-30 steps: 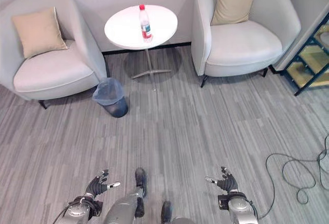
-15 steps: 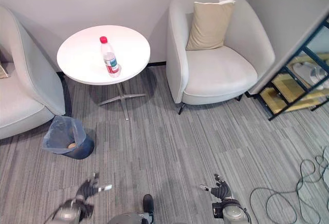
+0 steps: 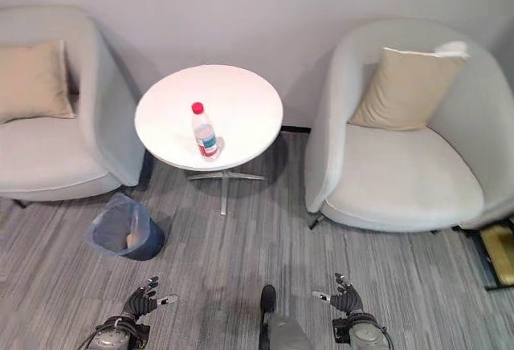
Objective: Gather garbage on tea table into small bin, then transfer packed bag to large trash can.
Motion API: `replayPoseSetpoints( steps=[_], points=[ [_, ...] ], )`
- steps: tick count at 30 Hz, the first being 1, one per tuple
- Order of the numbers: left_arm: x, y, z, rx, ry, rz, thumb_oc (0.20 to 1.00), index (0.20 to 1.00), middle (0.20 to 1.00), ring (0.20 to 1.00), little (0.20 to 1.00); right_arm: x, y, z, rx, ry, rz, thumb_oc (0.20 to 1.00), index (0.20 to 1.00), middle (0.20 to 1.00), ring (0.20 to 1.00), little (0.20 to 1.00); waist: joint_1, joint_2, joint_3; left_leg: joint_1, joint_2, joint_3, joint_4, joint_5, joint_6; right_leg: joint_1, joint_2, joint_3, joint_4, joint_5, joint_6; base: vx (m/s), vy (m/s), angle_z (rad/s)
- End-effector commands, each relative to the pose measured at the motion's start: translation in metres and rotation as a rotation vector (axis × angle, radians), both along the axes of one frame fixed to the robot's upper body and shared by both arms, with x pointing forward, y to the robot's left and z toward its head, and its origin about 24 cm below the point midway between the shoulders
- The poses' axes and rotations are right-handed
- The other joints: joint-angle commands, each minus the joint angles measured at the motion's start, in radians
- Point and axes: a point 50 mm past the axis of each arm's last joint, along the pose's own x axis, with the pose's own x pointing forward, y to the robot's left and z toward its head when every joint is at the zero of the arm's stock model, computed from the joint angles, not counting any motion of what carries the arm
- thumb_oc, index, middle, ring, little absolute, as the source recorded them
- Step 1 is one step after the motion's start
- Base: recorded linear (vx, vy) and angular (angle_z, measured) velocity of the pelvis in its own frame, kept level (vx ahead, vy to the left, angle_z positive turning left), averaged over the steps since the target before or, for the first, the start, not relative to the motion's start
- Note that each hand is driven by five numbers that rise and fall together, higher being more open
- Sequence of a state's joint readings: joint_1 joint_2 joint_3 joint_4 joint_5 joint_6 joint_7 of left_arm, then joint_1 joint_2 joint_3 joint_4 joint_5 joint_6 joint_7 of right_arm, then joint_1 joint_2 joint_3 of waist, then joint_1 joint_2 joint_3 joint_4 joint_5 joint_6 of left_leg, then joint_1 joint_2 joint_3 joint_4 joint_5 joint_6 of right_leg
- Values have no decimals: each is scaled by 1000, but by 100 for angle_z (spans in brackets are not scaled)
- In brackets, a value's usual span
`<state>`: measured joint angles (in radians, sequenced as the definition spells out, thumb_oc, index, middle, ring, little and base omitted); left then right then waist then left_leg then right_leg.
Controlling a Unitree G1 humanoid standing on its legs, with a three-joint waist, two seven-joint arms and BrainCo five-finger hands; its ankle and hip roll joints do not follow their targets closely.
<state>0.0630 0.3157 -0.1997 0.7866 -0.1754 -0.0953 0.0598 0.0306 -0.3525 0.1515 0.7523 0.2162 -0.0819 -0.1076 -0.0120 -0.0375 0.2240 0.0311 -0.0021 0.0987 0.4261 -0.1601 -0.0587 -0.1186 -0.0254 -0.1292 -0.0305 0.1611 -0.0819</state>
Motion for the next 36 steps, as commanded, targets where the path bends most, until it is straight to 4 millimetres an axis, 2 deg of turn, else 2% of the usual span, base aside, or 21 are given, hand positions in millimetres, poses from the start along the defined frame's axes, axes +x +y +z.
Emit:
replayPoseSetpoints(
  steps=[1,4,6,7,8,10,12,14,15,17,19,22,23,26,27,28,29,31,32,34,36],
  points=[
    [23,-4,14,18,-89,-67,1000,1000,1000,1000,1000,5,-14,12,-41,-59,-10,1000,1000,1000,1000,1000,-34,7,15,-137,62,82,-103,68,3,116,-33,-29,73,-242,137,144,-13,17],
    [20,-4,11,24,-70,-71,1000,1000,1000,1000,1000,1,-16,10,-46,-40,-16,1000,1000,1000,1000,1000,-25,9,11,-168,93,107,-193,98,7,143,-38,-47,67,-262,139,174,50,23],
    [19,-4,10,30,-62,-72,1000,1000,1000,1000,1000,0,-16,9,-48,-29,-15,1000,1000,1000,1000,1000,-18,17,7,-198,111,99,-271,169,-14,168,-33,-56,59,-282,142,261,106,17],
    [18,-4,10,33,-58,-71,1000,1000,1000,1000,1000,-1,-16,8,-54,-21,-15,1000,1000,1000,1000,1000,-10,22,5,-229,134,97,-343,226,-30,204,-36,-62,50,-304,151,251,111,2],
    [18,-4,10,33,-58,-71,1000,1000,1000,1000,1000,-1,-16,8,-54,-21,-15,1000,1000,1000,1000,1000,-10,22,6,-228,134,97,-343,227,-30,205,-36,-62,50,-304,151,359,191,5],
    [15,-2,8,37,-49,-56,1000,1000,1000,1000,1000,-2,-16,7,-59,-17,-15,1000,1000,1000,1000,1000,6,28,5,-273,167,101,-380,259,-49,248,-54,-57,60,-327,165,330,224,13],
    [10,-1,6,31,-37,-47,1000,1000,1000,1000,1000,-2,-14,8,-62,-18,7,1000,1000,1000,1000,1000,12,42,-13,-245,171,92,-389,275,-52,275,-62,-41,75,-344,179,356,276,-4],
    [8,0,5,32,-27,-49,1000,1000,1000,1000,1000,-2,-12,7,-61,-18,13,1000,1000,1000,1000,1000,13,41,-22,-244,167,98,-370,270,-49,285,-77,-38,87,-347,187,280,232,-20],
    [4,1,3,39,-12,-58,1000,1000,1000,1000,1000,0,-8,7,-58,-18,35,1000,1000,1000,1000,1000,22,34,-32,-242,150,101,-327,244,-33,286,-115,-24,128,-345,201,274,263,-17],
    [5,4,4,53,-10,-67,1000,1000,1000,1000,1000,5,-3,9,-57,-32,55,1000,1000,1000,1000,1000,28,27,-41,-225,129,109,-312,212,-11,263,-144,-13,191,-334,217,282,312,-38],
    [8,8,7,64,-21,-62,1000,1000,1000,1000,1000,13,2,13,-53,-58,81,1000,1000,1000,1000,1000,31,28,-40,-206,107,123,-306,181,16,211,-170,2,286,-298,227,146,226,-25],
    [10,17,10,85,-33,-43,1000,1000,1000,1000,1000,25,9,21,-54,-112,113,1000,1000,1000,1000,1000,34,35,-35,-163,87,135,-313,150,47,131,-183,15,399,-239,226,145,161,-2],
    [11,18,11,85,-41,-28,1000,1000,1000,1000,1000,31,11,28,-68,-141,143,1000,1000,1000,1000,1000,20,41,-28,-123,70,118,-344,146,52,78,-135,39,395,-270,211,169,95,-9],
    [12,20,12,87,-50,-14,1000,1000,1000,1000,1000,42,11,41,-112,-196,191,1000,1000,1000,1000,1000,10,48,-17,-91,61,108,-377,148,50,30,-89,21,298,-267,203,101,-25,4],
    [11,20,12,91,-42,-23,1000,1000,1000,1000,1000,43,11,44,-127,-207,213,1000,1000,1000,1000,1000,0,39,-12,-84,50,87,-377,145,48,50,-74,35,242,-276,198,43,-76,22],
    [11,20,12,91,-42,-23,1000,1000,1000,1000,1000,43,11,44,-127,-207,213,1000,1000,1000,1000,1000,0,40,-14,-87,52,87,-377,147,48,49,-72,34,238,-272,197,38,-80,15],
    [8,21,11,94,-40,-19,1000,1000,1000,1000,1000,45,9,51,-160,-233,232,1000,1000,1000,1000,1000,-5,40,-10,-83,53,76,-376,147,46,42,-62,65,231,-267,204,25,-62,40],
    [6,18,9,93,-37,-37,1000,1000,1000,1000,1000,52,10,71,-254,-304,352,1000,1000,1000,1000,1000,-2,30,-11,-79,46,66,-374,149,39,75,-44,89,185,-264,186,54,-151,70],
    [4,18,9,96,-30,-43,1000,1000,1000,1000,1000,53,9,76,-284,-313,389,1000,1000,1000,1000,1000,0,28,-16,-75,46,65,-376,150,36,89,-42,81,163,-263,182,71,-219,53],
    [-5,16,2,99,19,-73,1000,1000,1000,1000,1000,61,18,104,-368,-394,572,1000,1000,1000,1000,1000,7,29,-36,-59,56,32,-401,169,15,148,-29,44,95,-263,166,82,-202,26],
    [-6,15,1,98,23,-76,1000,1000,1000,1000,1000,63,20,109,-372,-415,594,1000,1000,1000,1000,1000,8,32,-37,-54,57,25,-407,175,11,162,-28,34,84,-263,165,39,-70,30]
  ],
)
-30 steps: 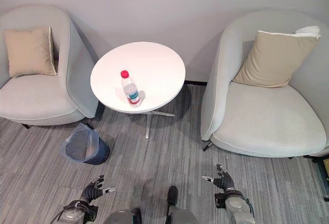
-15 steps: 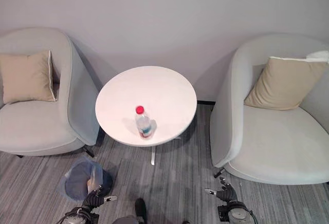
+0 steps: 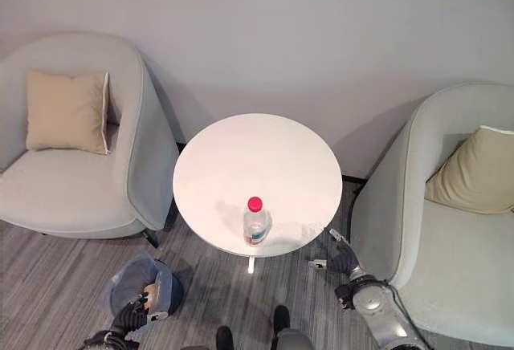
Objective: Gather garbage on tea table into small bin, then transfer packed bag to large trash can.
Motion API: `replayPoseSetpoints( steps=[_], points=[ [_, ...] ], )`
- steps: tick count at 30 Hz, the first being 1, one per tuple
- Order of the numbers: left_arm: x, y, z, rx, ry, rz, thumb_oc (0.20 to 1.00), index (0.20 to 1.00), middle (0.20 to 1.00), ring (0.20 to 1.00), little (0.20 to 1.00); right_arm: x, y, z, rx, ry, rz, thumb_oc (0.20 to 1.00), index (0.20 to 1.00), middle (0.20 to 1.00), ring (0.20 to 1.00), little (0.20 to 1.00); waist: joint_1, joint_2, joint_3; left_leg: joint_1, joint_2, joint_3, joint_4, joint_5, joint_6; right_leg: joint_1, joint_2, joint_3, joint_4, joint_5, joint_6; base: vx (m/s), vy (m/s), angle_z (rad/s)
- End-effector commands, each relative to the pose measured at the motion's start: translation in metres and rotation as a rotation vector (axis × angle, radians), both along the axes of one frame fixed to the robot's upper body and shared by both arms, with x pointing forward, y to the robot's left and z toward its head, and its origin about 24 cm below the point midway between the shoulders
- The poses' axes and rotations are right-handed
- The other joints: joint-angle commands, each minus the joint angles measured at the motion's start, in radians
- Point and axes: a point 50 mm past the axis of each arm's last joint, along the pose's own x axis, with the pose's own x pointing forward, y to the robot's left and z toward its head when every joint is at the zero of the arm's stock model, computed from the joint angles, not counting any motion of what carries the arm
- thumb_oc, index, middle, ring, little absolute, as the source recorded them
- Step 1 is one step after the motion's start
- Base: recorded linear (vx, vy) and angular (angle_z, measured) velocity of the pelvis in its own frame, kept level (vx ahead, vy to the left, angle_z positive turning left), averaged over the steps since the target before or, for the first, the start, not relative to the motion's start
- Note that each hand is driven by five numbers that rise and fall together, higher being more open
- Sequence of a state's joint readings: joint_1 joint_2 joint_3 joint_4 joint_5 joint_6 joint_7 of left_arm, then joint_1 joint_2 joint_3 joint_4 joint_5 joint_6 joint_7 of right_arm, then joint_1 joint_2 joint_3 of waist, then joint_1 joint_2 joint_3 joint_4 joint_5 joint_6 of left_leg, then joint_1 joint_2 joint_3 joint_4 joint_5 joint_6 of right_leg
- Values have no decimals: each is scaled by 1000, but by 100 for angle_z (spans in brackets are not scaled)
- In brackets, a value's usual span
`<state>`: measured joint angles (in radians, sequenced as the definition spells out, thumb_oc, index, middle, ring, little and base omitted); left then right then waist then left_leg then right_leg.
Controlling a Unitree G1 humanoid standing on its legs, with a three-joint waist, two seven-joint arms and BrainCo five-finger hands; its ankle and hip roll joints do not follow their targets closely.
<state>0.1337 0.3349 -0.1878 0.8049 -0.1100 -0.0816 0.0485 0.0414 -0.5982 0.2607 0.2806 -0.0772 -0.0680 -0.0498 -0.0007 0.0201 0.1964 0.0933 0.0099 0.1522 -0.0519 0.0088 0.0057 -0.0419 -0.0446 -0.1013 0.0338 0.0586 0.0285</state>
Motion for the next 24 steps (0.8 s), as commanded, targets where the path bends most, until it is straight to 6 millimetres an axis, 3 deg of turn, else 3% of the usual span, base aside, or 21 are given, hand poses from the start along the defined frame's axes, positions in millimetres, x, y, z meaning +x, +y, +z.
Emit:
replayPoseSetpoints(
  steps=[1,7,13,24],
  points=[
    [24,2,10,32,-77,-58,1000,1000,1000,1000,1000,15,15,25,-1,-121,121,1000,1000,1000,1000,1000,-3,-25,-12,-114,45,-32,67,10,-56,95,-8,-2,10,-162,53,22,-35,25],
    [17,1,6,26,-52,-47,1000,1000,1000,1000,1000,21,27,28,22,-141,165,1000,1000,1000,1000,1000,7,-20,-24,-99,43,-50,49,19,-63,136,-4,-31,-17,-170,49,36,-25,14],
    [3,3,-1,28,2,-30,1000,1000,1000,1000,1000,32,52,28,79,-154,220,1000,1000,1000,1000,1000,29,-13,-40,-73,35,-67,23,22,-63,167,-3,-55,-31,-181,47,55,9,14],
    [-6,2,-6,20,28,9,1000,1000,1000,1000,1000,34,78,9,225,-123,131,1000,1000,1000,1000,1000,57,3,-32,-72,21,-103,-7,29,-59,162,-11,-95,-29,-187,51,26,34,16]
  ],
)
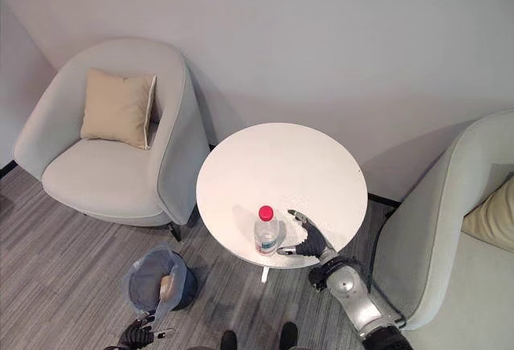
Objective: Gather garbage on tea table into small bin, then transfer packed bag to large trash can.
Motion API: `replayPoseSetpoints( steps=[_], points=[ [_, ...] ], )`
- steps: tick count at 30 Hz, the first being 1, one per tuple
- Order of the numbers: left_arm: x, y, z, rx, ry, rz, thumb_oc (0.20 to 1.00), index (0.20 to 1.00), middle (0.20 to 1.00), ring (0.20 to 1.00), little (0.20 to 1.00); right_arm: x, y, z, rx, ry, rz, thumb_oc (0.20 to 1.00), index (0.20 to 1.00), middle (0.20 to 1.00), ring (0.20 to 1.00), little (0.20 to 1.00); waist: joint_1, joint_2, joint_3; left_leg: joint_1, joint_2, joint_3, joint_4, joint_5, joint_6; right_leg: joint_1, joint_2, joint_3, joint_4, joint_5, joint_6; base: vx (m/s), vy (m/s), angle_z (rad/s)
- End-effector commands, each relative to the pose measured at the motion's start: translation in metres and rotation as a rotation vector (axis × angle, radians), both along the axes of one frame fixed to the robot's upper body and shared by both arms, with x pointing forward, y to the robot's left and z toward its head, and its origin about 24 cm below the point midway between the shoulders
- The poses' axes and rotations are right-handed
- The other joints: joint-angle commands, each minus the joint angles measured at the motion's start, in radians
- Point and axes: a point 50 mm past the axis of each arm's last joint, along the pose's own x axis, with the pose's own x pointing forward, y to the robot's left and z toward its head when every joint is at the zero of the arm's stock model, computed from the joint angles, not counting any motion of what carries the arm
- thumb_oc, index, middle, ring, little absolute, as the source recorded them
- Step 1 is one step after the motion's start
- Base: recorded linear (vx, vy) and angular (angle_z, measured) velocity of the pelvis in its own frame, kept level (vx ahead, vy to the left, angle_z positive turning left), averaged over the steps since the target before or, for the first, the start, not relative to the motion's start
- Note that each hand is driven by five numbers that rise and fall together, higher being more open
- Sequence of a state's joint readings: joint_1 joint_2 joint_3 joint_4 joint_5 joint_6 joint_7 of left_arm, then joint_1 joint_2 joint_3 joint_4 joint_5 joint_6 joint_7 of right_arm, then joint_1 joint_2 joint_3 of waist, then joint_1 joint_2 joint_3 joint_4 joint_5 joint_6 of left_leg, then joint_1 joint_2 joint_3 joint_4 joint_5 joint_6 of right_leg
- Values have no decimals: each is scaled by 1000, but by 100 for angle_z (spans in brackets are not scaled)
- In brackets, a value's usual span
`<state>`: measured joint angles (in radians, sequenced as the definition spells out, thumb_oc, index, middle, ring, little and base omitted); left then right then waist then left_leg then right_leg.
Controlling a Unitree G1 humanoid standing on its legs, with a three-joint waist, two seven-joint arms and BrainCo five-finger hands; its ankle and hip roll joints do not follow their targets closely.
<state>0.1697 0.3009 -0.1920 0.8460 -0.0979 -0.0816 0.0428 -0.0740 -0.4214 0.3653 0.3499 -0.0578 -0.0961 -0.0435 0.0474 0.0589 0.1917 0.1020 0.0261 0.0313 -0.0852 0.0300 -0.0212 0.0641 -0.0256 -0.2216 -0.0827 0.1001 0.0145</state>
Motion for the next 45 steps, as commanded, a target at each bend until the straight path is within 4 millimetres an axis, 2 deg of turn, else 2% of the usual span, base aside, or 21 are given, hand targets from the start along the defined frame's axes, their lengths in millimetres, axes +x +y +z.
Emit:
replayPoseSetpoints(
  steps=[1,8,10,13,17,21,25,27,28,30,31,32,34,35,36,37,38,39,40,42,45],
  points=[
    [17,9,6,39,-51,-4,1000,1000,1000,1000,1000,14,14,15,47,-91,14,1000,1000,1000,1000,1000,18,-32,-21,-86,2,10,22,11,-31,51,-32,18,86,-228,66,-22,32,6],
    [31,5,12,43,-97,-35,1000,1000,1000,1000,1000,42,44,29,35,-141,74,1000,1000,1000,1000,1000,68,-11,22,-148,-6,-32,22,37,-33,0,-41,-14,92,-220,65,-80,44,27],
    [33,5,13,43,-103,-34,1000,1000,1000,1000,1000,47,47,34,43,-162,71,200,200,200,200,200,76,-9,24,-151,-6,-38,19,41,-36,0,-42,-18,90,-219,64,-22,34,14],
    [35,7,15,50,-112,-30,1000,1000,1000,1000,1000,52,34,55,101,-249,8,200,200,200,200,200,81,-13,14,-155,-8,-53,15,46,-43,11,-45,-40,88,-222,64,-15,11,19],
    [27,12,12,48,-87,2,1000,1000,1000,1000,1000,39,12,67,145,-302,-32,200,200,200,200,200,63,-23,-7,-137,-5,-50,13,41,-50,33,-46,-52,88,-228,63,-1,-28,23],
    [16,15,8,39,-55,41,1000,1000,1000,1000,1000,26,12,75,201,-327,18,200,200,200,200,200,48,-28,-17,-125,6,-40,37,37,-58,53,-36,-42,94,-244,53,-41,-67,-5],
    [28,11,12,21,-97,57,1000,1000,1000,1000,1000,27,12,84,231,-365,18,200,200,200,200,200,49,-34,12,-216,10,-18,130,47,-85,51,-41,-69,88,-247,42,-127,-70,16],
    [32,8,13,14,-116,59,1000,1000,1000,1000,1000,29,11,87,225,-381,11,200,200,200,200,200,48,-39,23,-254,20,44,172,41,-70,51,-51,-101,81,-241,43,-83,-16,92],
    [35,4,15,5,-128,44,1000,1000,1000,1000,1000,30,9,90,212,-392,1,200,200,200,200,200,37,-41,20,-258,63,207,189,27,-42,59,-60,-158,65,-239,46,32,-6,92],
    [35,3,14,8,-123,37,1000,1000,1000,1000,1000,30,4,89,203,-394,-22,200,200,200,200,200,25,-45,12,-252,82,282,199,6,-50,76,-66,-183,55,-254,48,102,43,180],
    [36,3,15,8,-127,28,1000,1000,1000,1000,1000,30,-1,89,189,-394,-45,200,200,200,200,200,16,-43,7,-251,104,360,204,2,-48,79,-73,-224,50,-255,48,87,138,161],
    [36,2,15,9,-122,22,1000,1000,1000,1000,1000,29,-4,87,178,-390,-57,200,200,200,200,200,9,-39,1,-235,119,406,185,-2,-47,84,-78,-256,52,-260,53,190,217,105],
    [30,2,12,16,-101,6,1000,1000,1000,1000,1000,27,-7,82,165,-373,-73,200,200,200,200,200,9,-35,-12,-233,106,388,180,-11,-42,103,-92,-272,68,-273,59,277,276,126],
    [25,3,10,17,-84,2,1000,1000,1000,1000,1000,24,-7,77,167,-352,-76,200,200,200,200,200,17,-35,-19,-224,78,376,175,-37,-17,102,-128,-282,132,-276,71,340,434,49],
    [27,5,11,24,-86,6,1000,1000,1000,1000,1000,26,-2,78,175,-355,-65,200,200,200,200,200,17,-27,-7,-204,47,370,165,-63,11,53,-191,-274,260,-268,90,319,454,2],
    [28,6,12,28,-89,7,1000,1000,1000,1000,1000,27,-1,79,180,-357,-60,200,200,200,200,200,13,-24,2,-194,32,363,159,-70,26,12,-222,-253,342,-263,94,265,432,-5],
    [39,9,18,47,-129,-5,1000,1000,1000,1000,1000,26,6,82,201,-368,-40,200,200,200,200,200,-16,-14,33,-168,5,332,146,-92,50,-97,-217,-120,462,-247,103,176,259,0],
    [42,9,20,43,-143,-6,1000,1000,1000,1000,1000,26,7,83,197,-372,-29,200,200,200,200,200,-27,-10,44,-154,-4,317,137,-99,54,-146,-185,-54,479,-262,93,234,168,26],
    [44,9,22,43,-153,-7,1000,1000,1000,1000,1000,26,7,83,191,-370,-23,200,200,200,200,200,-38,-9,55,-139,-13,295,129,-108,56,-171,-154,-6,416,-258,94,186,13,39],
    [43,9,20,48,-138,-6,1000,1000,1000,1000,1000,26,8,83,195,-370,-22,200,200,200,200,200,-47,-11,68,-136,-14,290,125,-100,62,-219,-126,9,343,-201,85,93,-72,61],
    [46,9,20,53,-139,-6,1000,1000,1000,1000,1000,25,3,81,198,-358,-36,200,200,200,200,200,-70,-26,80,-113,-37,237,132,-122,60,-267,-78,73,251,-139,101,177,-142,71]
  ],
)
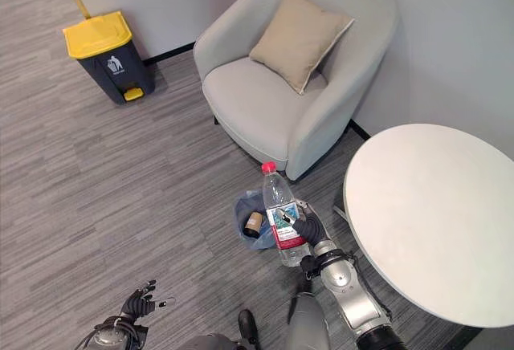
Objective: Gather garbage on tea table into small bin, then transfer packed bag to large trash can.
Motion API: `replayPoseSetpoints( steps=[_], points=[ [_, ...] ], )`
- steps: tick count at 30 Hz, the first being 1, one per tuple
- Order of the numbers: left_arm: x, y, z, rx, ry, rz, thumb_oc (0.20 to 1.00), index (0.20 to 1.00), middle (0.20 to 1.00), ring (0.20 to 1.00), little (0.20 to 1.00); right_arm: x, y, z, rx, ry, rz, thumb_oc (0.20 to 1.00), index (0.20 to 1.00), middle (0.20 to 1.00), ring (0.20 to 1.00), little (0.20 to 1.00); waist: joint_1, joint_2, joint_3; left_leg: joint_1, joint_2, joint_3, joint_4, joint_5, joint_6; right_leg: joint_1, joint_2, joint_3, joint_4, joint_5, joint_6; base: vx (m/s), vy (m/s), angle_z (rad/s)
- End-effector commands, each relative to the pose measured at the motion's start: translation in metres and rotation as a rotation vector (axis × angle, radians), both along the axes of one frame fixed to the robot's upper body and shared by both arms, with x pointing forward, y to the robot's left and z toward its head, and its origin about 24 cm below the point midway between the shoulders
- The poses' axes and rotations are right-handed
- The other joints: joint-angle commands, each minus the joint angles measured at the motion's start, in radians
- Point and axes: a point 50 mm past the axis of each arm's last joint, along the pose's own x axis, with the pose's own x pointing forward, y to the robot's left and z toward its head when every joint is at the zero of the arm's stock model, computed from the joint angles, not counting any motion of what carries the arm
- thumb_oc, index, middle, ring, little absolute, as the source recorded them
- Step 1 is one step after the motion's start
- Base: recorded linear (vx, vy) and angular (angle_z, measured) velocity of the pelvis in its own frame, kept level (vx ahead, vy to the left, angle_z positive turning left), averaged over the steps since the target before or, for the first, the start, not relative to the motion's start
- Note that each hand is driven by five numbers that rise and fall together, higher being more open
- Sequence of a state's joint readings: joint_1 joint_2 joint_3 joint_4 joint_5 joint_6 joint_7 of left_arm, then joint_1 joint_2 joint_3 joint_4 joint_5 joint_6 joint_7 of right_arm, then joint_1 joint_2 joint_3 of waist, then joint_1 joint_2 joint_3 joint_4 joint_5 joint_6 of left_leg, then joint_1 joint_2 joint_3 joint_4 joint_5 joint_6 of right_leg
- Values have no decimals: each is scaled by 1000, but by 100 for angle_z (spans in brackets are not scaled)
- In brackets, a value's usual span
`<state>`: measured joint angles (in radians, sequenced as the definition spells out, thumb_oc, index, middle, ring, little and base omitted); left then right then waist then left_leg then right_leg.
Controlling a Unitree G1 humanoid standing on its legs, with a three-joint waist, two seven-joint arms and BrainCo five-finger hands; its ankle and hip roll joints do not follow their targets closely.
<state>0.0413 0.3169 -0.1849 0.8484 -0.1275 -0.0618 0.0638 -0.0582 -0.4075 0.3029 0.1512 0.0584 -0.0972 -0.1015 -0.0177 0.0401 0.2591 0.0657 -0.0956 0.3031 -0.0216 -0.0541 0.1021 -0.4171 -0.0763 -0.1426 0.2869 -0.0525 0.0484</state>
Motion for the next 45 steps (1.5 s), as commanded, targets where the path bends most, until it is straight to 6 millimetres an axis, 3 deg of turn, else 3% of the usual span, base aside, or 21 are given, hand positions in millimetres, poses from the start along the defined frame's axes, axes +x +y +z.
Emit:
replayPoseSetpoints(
  steps=[1,3,5,7,9,10,18,21,23,30,32,37,39,45],
  points=[
    [-3,6,3,43,-24,-17,1000,1000,1000,1000,1000,14,-7,35,-5,-166,9,200,200,200,200,200,-15,-11,15,-64,77,-64,69,-45,-69,188,-15,9,-139,39,73,244,-231,94],
    [-5,6,3,45,-18,-26,1000,1000,1000,1000,1000,10,-10,32,-6,-151,10,200,200,200,200,200,-22,-23,5,-67,70,-96,84,-53,-71,211,-8,41,-171,47,71,243,-273,153],
    [-14,7,-1,42,10,-18,1000,1000,1000,1000,1000,3,-24,22,-57,-104,-9,200,200,200,200,200,-30,-20,-23,-67,106,-103,137,-72,-114,268,-9,10,-196,32,44,278,-354,130],
    [-13,2,-4,31,26,-29,1000,1000,1000,1000,1000,2,-34,19,-81,-81,-33,200,200,200,200,200,-35,-23,-25,-90,138,-107,207,-73,-133,316,-4,-15,-218,13,20,114,-177,70],
    [-14,-1,-5,26,30,-34,1000,1000,1000,1000,1000,0,-36,17,-78,-67,-42,200,200,200,200,200,-38,-21,-32,-88,139,-122,182,-51,-143,338,2,-20,-246,10,19,61,-3,-4],
    [-11,-3,-3,25,18,-51,1000,1000,1000,1000,1000,1,-38,17,-75,-69,-51,200,200,200,200,200,-30,-25,-28,-144,133,-155,164,-15,-154,350,1,-14,-264,12,19,35,71,-61],
    [-17,5,-4,57,45,-59,1000,1000,1000,1000,1000,2,-30,12,-98,-44,-11,200,200,200,200,200,-22,-16,-29,-110,113,-157,95,-14,-134,344,9,18,-262,16,25,19,74,-53],
    [1,10,6,75,-23,-54,1000,1000,1000,1000,1000,21,-20,27,-103,-114,-2,200,200,200,200,200,-10,-12,26,-179,111,-142,126,-17,-120,235,1,37,-187,21,23,-174,65,-23],
    [28,7,19,74,-121,-45,1000,1000,1000,1000,1000,42,-9,49,-113,-213,-8,200,200,200,200,200,3,-3,82,-324,114,-141,230,-28,-108,94,-20,51,-82,9,17,-242,62,-23],
    [61,-1,40,54,-249,-48,1000,1000,1000,1000,1000,64,2,72,-123,-304,-36,200,200,200,200,200,10,6,128,-526,110,-152,364,-42,-99,-87,-42,42,33,-6,5,-91,5,12],
    [78,-5,53,40,-318,-42,1000,1000,1000,1000,1000,74,11,83,-132,-349,-45,200,200,200,200,200,14,14,155,-642,124,-159,464,-84,-103,-201,-45,52,131,-52,5,-41,18,13],
    [96,-5,70,48,-396,-31,1000,1000,1000,1000,1000,86,22,98,-180,-414,-56,200,200,200,200,200,21,21,184,-826,136,-168,612,-112,-92,-382,-54,67,281,-81,-4,-112,7,4],
    [112,-6,86,56,-462,-29,1000,1000,1000,1000,1000,100,28,116,-228,-475,-79,200,200,200,200,200,34,25,202,-1023,138,-183,762,-136,-81,-568,-61,76,426,-107,-16,-136,-2,3],
    [122,-7,96,53,-506,-25,1000,1000,1000,1000,1000,116,28,135,-267,-515,-132,200,200,200,200,200,52,34,200,-1196,128,-197,873,-157,-70,-737,-77,87,544,-128,-25,-34,6,9]
  ],
)
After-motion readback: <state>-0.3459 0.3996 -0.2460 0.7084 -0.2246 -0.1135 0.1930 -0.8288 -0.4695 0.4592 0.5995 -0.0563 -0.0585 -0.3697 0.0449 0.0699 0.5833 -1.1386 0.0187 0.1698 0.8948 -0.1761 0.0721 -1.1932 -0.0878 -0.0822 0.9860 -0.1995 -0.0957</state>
